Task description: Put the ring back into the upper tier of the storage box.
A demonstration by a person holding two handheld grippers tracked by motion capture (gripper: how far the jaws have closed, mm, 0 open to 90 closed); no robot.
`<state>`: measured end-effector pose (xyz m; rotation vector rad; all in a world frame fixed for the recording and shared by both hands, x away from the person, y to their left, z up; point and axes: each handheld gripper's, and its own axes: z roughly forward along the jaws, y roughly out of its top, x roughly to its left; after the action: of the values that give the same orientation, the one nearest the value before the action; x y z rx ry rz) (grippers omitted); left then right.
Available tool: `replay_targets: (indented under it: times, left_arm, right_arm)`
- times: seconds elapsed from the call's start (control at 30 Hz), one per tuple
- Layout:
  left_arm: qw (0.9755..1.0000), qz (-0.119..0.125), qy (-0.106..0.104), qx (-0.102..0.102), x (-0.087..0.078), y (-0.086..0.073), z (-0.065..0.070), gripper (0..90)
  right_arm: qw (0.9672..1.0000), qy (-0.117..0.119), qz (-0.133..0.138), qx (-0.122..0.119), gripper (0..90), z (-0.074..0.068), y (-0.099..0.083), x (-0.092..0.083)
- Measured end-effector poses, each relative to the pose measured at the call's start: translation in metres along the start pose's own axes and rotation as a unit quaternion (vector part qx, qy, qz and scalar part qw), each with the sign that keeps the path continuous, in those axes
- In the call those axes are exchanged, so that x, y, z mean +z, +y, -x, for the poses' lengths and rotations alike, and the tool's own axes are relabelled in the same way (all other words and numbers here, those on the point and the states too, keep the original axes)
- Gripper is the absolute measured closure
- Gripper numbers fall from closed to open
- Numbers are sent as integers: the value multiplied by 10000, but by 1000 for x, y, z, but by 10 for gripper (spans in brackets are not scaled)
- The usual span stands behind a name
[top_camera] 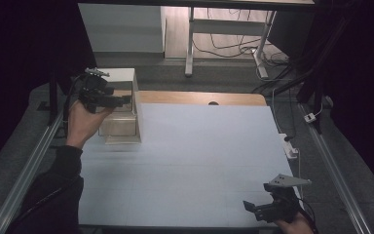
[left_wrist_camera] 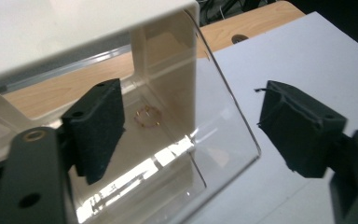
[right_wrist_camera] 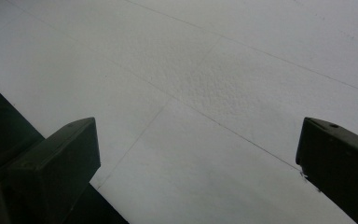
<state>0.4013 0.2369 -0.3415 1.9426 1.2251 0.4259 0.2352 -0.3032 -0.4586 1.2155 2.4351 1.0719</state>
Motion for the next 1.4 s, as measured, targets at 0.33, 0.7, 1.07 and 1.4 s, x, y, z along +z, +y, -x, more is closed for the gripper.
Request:
replay_targets:
  times: [0.33, 0.7, 1.07, 1.4]
  left_arm:
    - [9996, -106, -227, 119, -6, -15, 10, 101]
    - [9985, -102, -504, 212, -11, -25, 24, 33]
    - [9971, 20, -646, 394, -13, -41, 47, 1]
    - [9941, 118, -886, 621, -6, -63, 66, 0]
  right_arm:
    - [10000, 2, -4, 6, 0, 0, 0, 0]
    - [10000, 5, -5, 10, 0, -1, 0, 0]
    - [10000, 15, -16, -18, 0, -1, 0, 0]
    - [10000, -5, -15, -36, 0, -1, 0, 0]
